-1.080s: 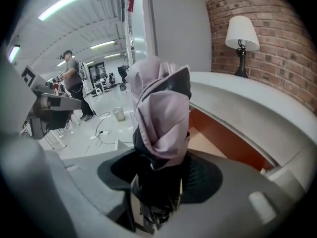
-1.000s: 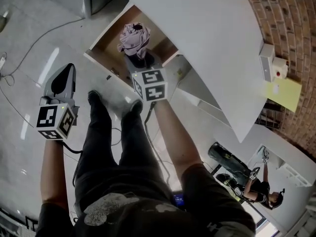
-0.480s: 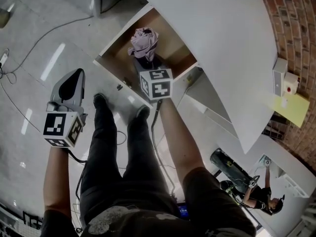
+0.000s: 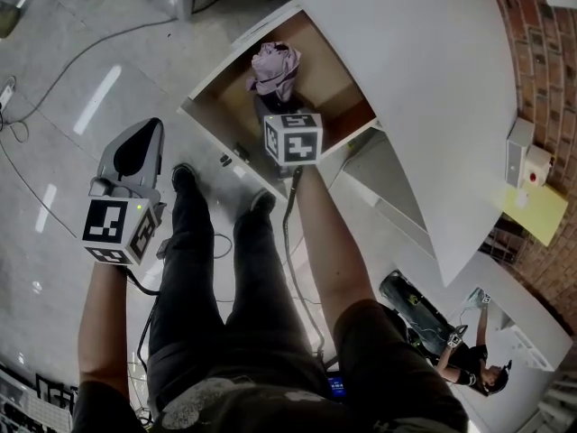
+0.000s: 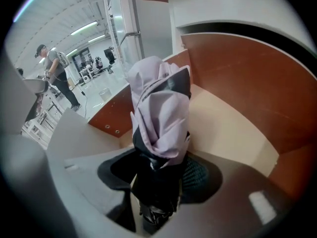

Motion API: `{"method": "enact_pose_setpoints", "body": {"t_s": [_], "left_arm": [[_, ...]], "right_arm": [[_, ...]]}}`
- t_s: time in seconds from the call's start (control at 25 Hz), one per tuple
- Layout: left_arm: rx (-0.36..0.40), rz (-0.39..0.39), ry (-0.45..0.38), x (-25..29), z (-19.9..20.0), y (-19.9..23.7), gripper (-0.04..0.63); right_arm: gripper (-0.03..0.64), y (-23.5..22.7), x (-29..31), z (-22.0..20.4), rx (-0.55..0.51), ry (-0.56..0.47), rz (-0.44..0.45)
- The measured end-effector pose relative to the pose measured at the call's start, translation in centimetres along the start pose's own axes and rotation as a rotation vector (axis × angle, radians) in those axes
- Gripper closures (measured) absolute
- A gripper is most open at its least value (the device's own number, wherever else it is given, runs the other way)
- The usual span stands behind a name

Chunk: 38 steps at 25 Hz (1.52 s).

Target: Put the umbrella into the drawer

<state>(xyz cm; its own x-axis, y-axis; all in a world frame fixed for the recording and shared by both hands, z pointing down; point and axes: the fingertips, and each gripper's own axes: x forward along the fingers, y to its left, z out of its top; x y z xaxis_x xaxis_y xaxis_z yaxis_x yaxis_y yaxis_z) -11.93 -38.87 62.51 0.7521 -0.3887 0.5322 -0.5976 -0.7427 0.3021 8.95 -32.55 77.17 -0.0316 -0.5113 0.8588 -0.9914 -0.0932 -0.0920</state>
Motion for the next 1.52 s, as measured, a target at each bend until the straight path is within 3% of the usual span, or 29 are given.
{"method": "enact_pose_setpoints", "body": {"t_s": [0.64,1.0,1.24,1.52], "left_arm": [[-0.008,-0.01,0.015,0.3,-0.3,-0.4,0.584],[-0.006,-0.018,0.006,0.0,0.3,-0.8,0.584],[-0.021,0.0,0.008,-0.9,0.6,-0.9,0.584],[-0.02,0.066,-0.027,-3.6,1.8,-1.8,0.584]], "right_arm": [[0.374,-0.6,1.1,-1.5,0.046,0.067,-0.014],[0.265,-0.5,0.2,-0.2,0.052,0.041,-0.017],[0.262,-0.2,-1.4,0.3,0.066,0.033,-0.002],[0.262,0.8,-5.0,2.4,0.051,-0.051,0.045]]}}
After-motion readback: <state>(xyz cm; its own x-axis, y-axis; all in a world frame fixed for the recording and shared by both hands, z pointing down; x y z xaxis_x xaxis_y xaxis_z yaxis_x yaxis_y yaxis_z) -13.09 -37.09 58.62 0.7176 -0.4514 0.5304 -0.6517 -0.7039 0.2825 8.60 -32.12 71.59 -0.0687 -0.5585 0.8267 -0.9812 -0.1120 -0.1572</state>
